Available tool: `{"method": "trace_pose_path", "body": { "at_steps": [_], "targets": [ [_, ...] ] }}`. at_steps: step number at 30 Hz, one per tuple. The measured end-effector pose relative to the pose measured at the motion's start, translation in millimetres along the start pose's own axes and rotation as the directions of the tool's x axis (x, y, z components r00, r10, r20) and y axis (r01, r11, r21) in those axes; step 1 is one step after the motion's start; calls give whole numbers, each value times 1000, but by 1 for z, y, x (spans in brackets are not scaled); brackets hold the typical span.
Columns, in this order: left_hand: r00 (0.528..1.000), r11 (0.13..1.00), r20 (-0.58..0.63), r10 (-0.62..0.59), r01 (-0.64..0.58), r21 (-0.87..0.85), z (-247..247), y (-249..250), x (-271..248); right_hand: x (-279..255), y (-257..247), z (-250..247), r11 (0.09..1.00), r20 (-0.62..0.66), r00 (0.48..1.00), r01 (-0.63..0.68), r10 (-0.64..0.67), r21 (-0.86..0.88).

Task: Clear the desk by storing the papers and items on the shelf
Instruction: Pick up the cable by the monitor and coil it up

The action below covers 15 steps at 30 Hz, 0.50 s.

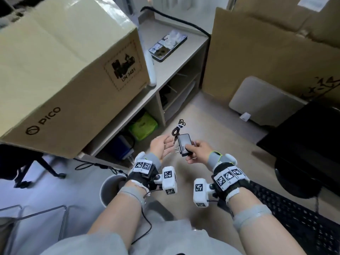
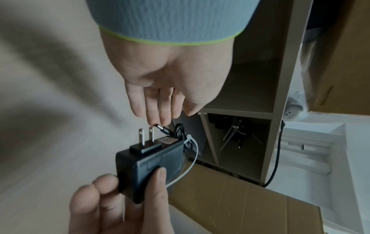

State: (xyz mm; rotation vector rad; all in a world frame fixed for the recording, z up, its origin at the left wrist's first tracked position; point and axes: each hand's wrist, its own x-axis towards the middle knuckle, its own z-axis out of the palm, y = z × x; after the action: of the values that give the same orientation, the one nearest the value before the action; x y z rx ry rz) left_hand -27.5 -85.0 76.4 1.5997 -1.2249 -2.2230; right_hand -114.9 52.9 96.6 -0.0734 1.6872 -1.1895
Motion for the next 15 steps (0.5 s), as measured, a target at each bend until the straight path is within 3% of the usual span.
{"method": "trace_pose_path", "body": {
  "at_steps": [4, 9, 15],
  "targets": [
    [1000, 999, -22, 1, 0, 39, -4, 11, 17, 22, -28, -2, 997, -124, 991, 59, -53, 51],
    [997, 994, -30, 72, -69, 88, 15, 38, 46, 68, -96, -22, 978, -306, 936, 200, -175, 52],
    [998, 994, -46, 48, -43, 103, 30, 57, 79, 115, -157, -32, 971, -342, 910, 235, -235, -40]
  ]
}}
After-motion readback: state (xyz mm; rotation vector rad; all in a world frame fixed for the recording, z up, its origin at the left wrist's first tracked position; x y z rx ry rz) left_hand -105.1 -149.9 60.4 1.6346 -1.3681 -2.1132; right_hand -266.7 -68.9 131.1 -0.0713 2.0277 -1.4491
